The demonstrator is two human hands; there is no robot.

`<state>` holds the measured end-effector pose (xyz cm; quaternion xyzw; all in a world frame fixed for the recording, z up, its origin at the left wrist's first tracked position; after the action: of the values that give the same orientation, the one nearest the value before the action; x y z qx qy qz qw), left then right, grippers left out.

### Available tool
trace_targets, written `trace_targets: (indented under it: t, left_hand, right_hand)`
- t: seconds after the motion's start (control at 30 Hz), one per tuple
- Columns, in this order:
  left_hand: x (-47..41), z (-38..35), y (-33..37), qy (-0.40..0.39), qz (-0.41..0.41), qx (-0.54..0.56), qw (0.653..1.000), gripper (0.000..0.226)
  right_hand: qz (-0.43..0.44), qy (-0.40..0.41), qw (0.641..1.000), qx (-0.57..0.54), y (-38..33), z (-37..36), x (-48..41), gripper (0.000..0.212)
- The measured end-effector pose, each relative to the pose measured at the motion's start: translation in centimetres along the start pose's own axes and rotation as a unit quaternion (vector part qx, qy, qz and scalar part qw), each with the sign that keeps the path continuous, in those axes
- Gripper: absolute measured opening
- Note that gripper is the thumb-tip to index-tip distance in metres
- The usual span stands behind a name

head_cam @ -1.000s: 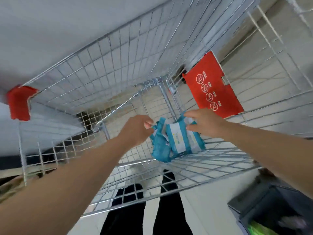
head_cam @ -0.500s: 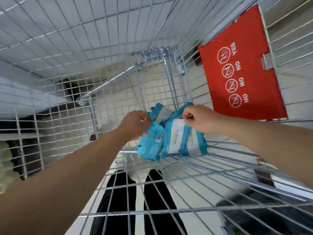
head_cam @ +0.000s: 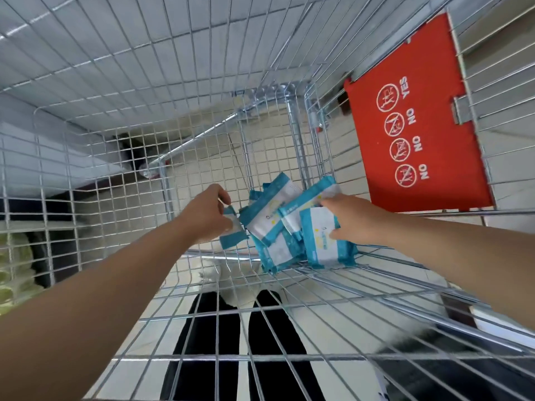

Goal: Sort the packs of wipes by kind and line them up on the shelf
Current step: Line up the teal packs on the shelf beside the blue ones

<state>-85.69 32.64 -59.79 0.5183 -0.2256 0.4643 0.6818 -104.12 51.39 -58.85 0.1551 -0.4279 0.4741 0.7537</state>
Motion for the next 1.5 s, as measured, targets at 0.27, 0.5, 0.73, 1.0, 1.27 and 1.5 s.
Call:
trace_targets:
  t: [0.27, 0.5, 0.73, 1.0, 1.27, 1.5]
  left_hand:
    - [0.0, 2.7, -1.0, -0.008, 0.069, 0.039, 0.997, 0.049]
    - [0.8, 5.4, -0.9, -0.044, 0.072, 0.071, 0.994, 0.007]
    - [-0.4, 0.3, 1.5, -0.095, 0.012, 0.038, 0.995, 0.029]
    - [-2.8, -3.3, 1.4, -0.024, -0.054, -0.008, 0.998, 0.043]
    - [-2.7, -3.8, 1.1, -0.045, -0.050, 0.002, 0.998, 0.041]
    - [0.9, 1.4, 0.6, -0.049, -0.037, 0.002, 0.998, 0.030]
  right_hand:
    - [-0.012, 0.041, 0.999, 0.013, 0.2, 0.5, -0.1, 0.046]
    - [0.010, 0.047, 0.998, -0.050, 0.8, 4.0, 0.1, 0.030]
    - [-0.017, 0.144, 0.987, -0.063, 1.2, 5.9, -0.2, 0.020]
    - [-0.048, 0.176, 0.981, -0.064, 1.9, 5.1, -1.9, 0.019]
    - [-0.036, 0.177, 0.981, -0.078, 1.8, 5.0, -1.6, 0.021]
    - [-0.001, 0.214, 0.972, -0.101, -0.4, 8.3, 0.4, 0.016]
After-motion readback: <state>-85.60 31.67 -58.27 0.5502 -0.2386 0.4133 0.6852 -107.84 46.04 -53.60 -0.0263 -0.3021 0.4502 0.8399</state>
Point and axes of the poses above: each hand's wrist, its own x-axis away from the middle knuckle, its own z-axis out of the back of the hand, y = z × x, the point moved 4 cm from there along -x, towards the middle knuckle, and after that the axes turned 6 degrees about x, right-handed, at the moved point
